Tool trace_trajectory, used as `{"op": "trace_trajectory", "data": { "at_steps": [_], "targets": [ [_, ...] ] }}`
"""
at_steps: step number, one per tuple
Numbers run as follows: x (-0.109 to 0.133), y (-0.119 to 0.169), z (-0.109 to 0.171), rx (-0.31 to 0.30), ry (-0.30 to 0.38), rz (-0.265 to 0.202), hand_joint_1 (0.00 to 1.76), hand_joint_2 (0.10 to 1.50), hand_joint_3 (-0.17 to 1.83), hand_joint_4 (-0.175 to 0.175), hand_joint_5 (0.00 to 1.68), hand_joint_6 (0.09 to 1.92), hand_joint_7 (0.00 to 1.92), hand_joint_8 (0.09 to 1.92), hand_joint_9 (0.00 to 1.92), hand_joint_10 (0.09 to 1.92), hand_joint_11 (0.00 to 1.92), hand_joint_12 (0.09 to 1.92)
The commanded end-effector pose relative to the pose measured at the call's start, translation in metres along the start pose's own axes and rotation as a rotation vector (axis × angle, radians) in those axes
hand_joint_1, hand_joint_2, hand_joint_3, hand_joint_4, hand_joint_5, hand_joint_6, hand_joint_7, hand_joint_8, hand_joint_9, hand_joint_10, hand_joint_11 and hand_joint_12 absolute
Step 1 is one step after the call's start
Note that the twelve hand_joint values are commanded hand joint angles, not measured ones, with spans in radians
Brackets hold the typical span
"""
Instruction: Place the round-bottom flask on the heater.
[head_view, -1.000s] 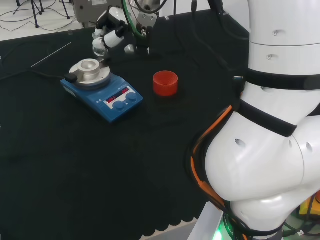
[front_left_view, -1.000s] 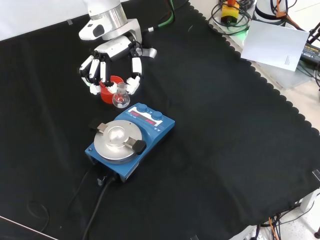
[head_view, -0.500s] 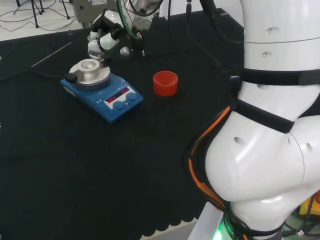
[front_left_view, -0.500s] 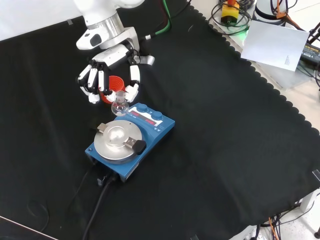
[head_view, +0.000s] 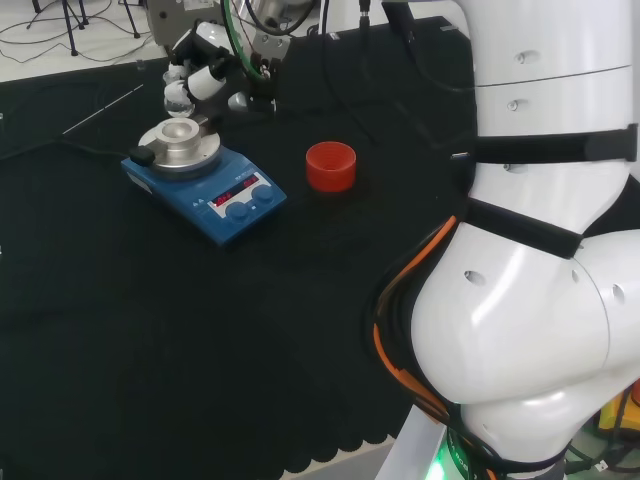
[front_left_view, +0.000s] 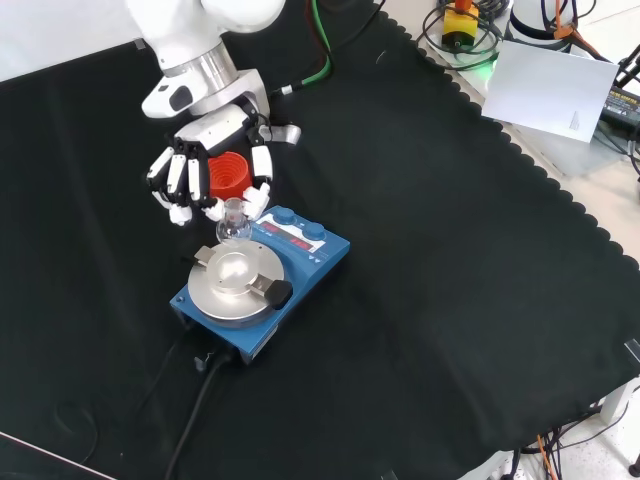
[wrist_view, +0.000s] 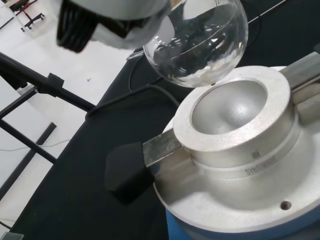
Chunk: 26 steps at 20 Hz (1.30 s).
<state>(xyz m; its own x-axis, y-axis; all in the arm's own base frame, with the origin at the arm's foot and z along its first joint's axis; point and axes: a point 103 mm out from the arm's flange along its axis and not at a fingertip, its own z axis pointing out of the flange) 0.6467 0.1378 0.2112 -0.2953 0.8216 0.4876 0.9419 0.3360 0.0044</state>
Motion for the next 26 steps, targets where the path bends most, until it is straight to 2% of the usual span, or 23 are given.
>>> {"op": "trace_trajectory", "data": {
  "at_steps": [1, 8, 14, 16, 26],
  "targets": [
    [0.004, 0.008, 0.015, 0.032, 0.012, -0.014, 1.09, 0.61, 0.88, 0.175, 1.14, 1.02, 0.63, 0.54, 0.76, 0.51, 0.25, 1.32],
    [-0.003, 0.008, 0.017, 0.046, 0.013, -0.020, 1.09, 0.62, 0.87, 0.175, 1.14, 1.01, 0.63, 0.54, 0.76, 0.51, 0.25, 1.32],
    [0.001, 0.016, 0.033, 0.064, -0.006, -0.009, 1.09, 0.62, 0.87, 0.175, 1.14, 1.01, 0.63, 0.54, 0.76, 0.50, 0.25, 1.32],
    [-0.007, 0.013, 0.027, 0.053, 0.019, -0.010, 1.09, 0.62, 0.87, 0.175, 1.14, 1.01, 0.63, 0.54, 0.76, 0.50, 0.25, 1.32],
    [-0.011, 0.018, 0.033, 0.066, 0.009, 0.002, 1.09, 0.62, 0.86, 0.175, 1.14, 1.00, 0.63, 0.54, 0.76, 0.50, 0.25, 1.32]
  ]
}}
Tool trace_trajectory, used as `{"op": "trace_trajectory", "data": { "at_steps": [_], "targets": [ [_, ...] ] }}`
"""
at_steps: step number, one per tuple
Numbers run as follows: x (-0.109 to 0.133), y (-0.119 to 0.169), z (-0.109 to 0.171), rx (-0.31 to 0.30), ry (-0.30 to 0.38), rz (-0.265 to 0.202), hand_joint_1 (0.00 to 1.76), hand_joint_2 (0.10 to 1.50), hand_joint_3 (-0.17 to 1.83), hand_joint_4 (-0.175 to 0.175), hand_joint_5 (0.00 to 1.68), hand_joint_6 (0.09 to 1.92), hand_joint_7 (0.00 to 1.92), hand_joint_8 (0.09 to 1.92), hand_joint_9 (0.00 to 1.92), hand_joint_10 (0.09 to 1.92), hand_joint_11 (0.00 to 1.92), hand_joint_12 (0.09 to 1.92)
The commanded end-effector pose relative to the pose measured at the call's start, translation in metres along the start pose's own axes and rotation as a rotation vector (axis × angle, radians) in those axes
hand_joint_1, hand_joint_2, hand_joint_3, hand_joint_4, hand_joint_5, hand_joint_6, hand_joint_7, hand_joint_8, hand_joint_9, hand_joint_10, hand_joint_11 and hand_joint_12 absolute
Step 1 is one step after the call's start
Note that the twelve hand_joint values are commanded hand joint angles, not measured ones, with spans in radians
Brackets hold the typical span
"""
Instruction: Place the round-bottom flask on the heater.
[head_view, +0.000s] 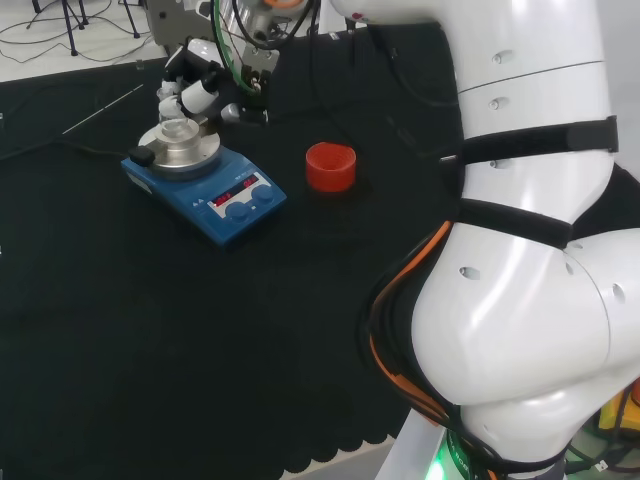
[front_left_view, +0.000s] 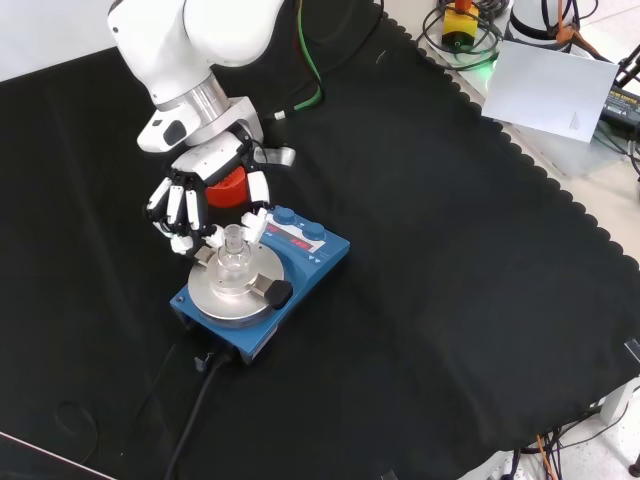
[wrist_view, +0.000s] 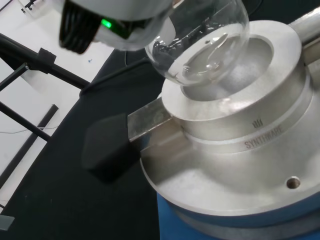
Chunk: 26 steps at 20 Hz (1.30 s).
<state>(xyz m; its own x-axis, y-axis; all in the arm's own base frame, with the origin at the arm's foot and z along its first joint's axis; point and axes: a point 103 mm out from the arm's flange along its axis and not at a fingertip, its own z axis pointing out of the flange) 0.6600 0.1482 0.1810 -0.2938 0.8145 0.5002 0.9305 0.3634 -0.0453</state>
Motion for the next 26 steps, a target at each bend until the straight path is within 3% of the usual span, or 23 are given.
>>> {"op": "trace_trajectory", "data": {
  "at_steps": [1, 21, 26],
  "targets": [
    [-0.004, 0.002, 0.002, 0.002, 0.006, 0.003, 1.09, 0.62, 0.86, 0.175, 1.14, 1.00, 0.63, 0.54, 0.76, 0.50, 0.25, 1.32],
    [-0.015, 0.005, 0.010, 0.020, 0.012, 0.010, 1.09, 0.62, 0.86, 0.175, 1.14, 1.00, 0.63, 0.54, 0.76, 0.50, 0.25, 1.32],
    [-0.014, 0.011, 0.021, 0.055, 0.004, 0.014, 1.08, 0.66, 0.79, 0.175, 1.13, 0.98, 0.62, 0.54, 0.75, 0.50, 0.24, 1.32]
  ]
}}
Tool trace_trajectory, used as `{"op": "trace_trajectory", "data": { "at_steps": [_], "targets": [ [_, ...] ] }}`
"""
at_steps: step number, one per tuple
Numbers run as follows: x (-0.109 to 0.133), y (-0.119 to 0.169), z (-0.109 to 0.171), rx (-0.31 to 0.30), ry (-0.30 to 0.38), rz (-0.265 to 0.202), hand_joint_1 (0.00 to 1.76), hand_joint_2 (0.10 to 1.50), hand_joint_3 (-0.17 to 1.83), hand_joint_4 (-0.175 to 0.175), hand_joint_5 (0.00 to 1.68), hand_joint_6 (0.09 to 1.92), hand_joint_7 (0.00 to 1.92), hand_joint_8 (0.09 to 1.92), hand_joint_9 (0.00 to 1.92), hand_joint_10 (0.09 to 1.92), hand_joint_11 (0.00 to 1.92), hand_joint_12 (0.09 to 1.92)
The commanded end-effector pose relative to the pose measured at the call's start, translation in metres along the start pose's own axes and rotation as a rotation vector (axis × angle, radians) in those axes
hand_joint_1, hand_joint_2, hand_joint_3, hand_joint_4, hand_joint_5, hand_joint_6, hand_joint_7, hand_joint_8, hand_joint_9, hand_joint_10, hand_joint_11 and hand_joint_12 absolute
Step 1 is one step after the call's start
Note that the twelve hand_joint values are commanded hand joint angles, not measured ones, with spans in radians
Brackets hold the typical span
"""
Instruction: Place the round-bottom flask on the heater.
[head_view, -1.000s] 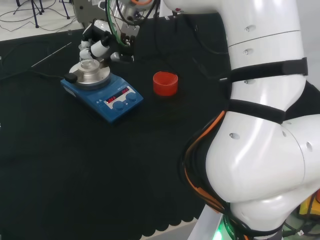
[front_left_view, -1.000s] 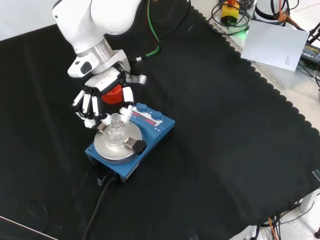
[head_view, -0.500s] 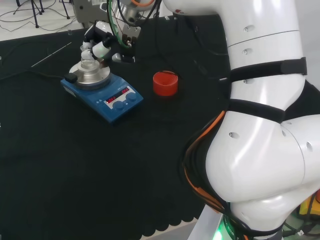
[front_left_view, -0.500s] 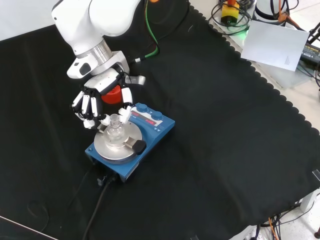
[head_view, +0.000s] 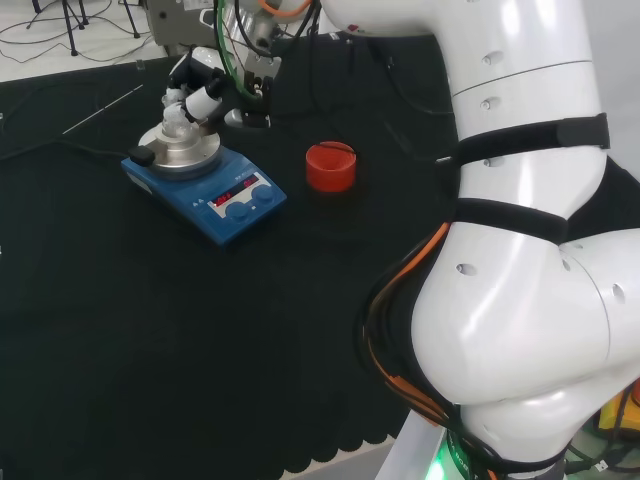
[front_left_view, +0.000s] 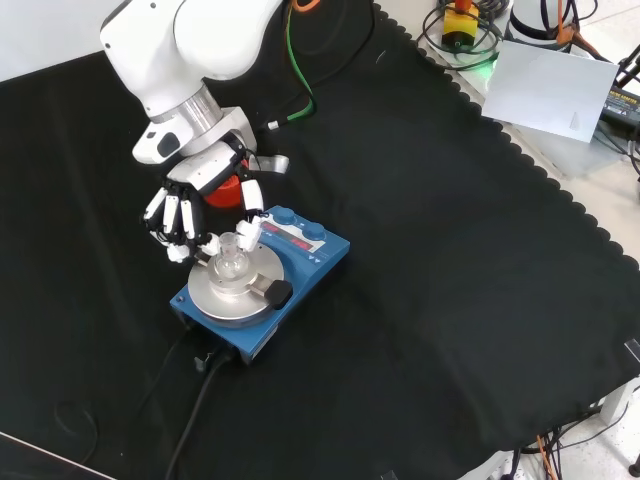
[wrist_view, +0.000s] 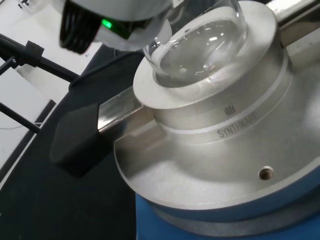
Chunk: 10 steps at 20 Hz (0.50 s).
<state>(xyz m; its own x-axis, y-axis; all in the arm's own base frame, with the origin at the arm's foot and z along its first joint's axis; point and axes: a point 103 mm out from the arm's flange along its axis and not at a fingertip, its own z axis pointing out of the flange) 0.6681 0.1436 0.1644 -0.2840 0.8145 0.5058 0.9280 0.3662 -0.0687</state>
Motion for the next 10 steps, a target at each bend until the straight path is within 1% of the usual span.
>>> {"op": "trace_trajectory", "data": {
  "at_steps": [1, 2, 3, 4, 5, 7, 8, 10],
  "targets": [
    [-0.0003, 0.0049, 0.0119, 0.042, -0.007, 0.008, 1.07, 0.72, 0.67, 0.175, 1.12, 0.95, 0.60, 0.54, 0.73, 0.51, 0.22, 1.33],
    [-0.0007, 0.0053, 0.0127, 0.050, -0.011, 0.012, 1.03, 0.73, 0.61, 0.135, 1.07, 0.87, 0.57, 0.55, 0.70, 0.52, 0.19, 1.34],
    [-0.0012, 0.0051, 0.0126, 0.054, -0.014, 0.017, 0.98, 0.70, 0.61, 0.097, 1.00, 0.80, 0.55, 0.56, 0.68, 0.53, 0.16, 1.34],
    [-0.0009, 0.0051, 0.0129, 0.058, -0.013, 0.022, 0.95, 0.67, 0.63, 0.072, 0.93, 0.75, 0.53, 0.57, 0.65, 0.54, 0.14, 1.34],
    [-0.0016, 0.0043, 0.0119, 0.061, -0.011, 0.026, 0.93, 0.65, 0.64, 0.057, 0.87, 0.72, 0.51, 0.57, 0.63, 0.55, 0.12, 1.34],
    [-0.0020, 0.0028, 0.0108, 0.061, -0.012, 0.026, 0.92, 0.62, 0.66, 0.045, 0.78, 0.69, 0.48, 0.57, 0.61, 0.56, 0.10, 1.35],
    [-0.0061, 0.0009, 0.0081, 0.060, 0.003, 0.027, 0.91, 0.61, 0.66, 0.044, 0.76, 0.68, 0.47, 0.57, 0.60, 0.56, 0.09, 1.35],
    [-0.0074, -0.0005, 0.0068, 0.061, 0.001, 0.023, 0.91, 0.61, 0.66, 0.043, 0.72, 0.66, 0.46, 0.57, 0.59, 0.56, 0.08, 1.35]
  ]
}}
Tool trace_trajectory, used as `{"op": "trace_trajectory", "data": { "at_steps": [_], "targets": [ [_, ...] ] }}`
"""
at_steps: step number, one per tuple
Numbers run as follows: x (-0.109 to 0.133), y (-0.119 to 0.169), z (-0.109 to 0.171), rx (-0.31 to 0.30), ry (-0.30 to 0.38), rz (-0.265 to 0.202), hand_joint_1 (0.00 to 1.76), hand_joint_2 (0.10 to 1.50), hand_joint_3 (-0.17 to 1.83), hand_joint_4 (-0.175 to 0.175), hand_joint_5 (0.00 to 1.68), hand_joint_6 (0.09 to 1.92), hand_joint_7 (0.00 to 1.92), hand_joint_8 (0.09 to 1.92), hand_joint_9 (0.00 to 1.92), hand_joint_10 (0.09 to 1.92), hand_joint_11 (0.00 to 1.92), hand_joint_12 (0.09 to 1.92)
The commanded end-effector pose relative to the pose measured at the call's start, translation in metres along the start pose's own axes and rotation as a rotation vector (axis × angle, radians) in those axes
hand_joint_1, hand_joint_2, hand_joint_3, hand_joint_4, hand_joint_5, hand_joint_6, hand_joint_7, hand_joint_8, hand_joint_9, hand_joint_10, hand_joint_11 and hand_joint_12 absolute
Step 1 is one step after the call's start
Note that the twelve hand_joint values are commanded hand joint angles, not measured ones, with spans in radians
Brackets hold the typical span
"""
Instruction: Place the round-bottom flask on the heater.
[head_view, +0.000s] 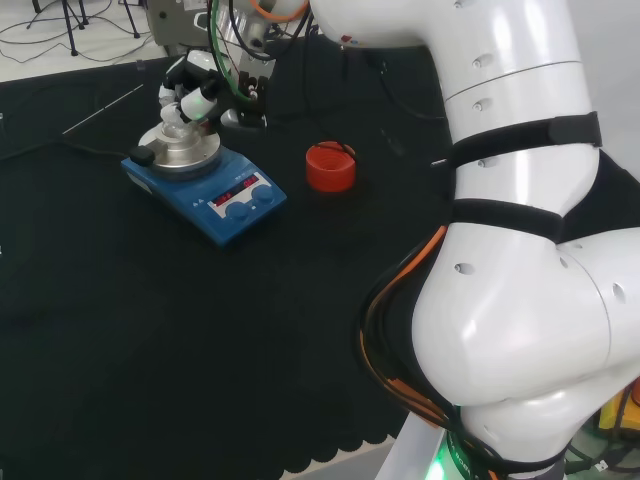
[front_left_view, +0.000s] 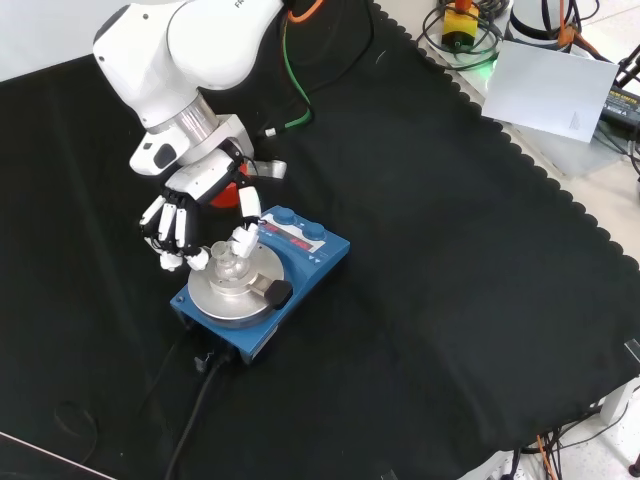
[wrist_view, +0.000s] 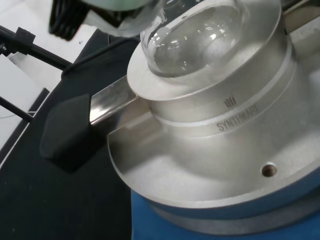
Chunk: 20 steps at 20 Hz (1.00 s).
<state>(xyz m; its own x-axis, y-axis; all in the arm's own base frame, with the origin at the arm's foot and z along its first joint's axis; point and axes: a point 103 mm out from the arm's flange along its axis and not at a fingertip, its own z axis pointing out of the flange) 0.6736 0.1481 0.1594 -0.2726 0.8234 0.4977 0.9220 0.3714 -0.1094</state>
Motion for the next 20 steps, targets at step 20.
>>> {"op": "trace_trajectory", "data": {
  "at_steps": [20],
  "targets": [
    [0.018, -0.081, -0.053, -0.067, -0.057, 0.011, 0.64, 0.62, 0.38, 0.047, 0.43, 0.23, 0.39, 0.63, 0.54, 0.65, 0.08, 1.47]
  ]
}}
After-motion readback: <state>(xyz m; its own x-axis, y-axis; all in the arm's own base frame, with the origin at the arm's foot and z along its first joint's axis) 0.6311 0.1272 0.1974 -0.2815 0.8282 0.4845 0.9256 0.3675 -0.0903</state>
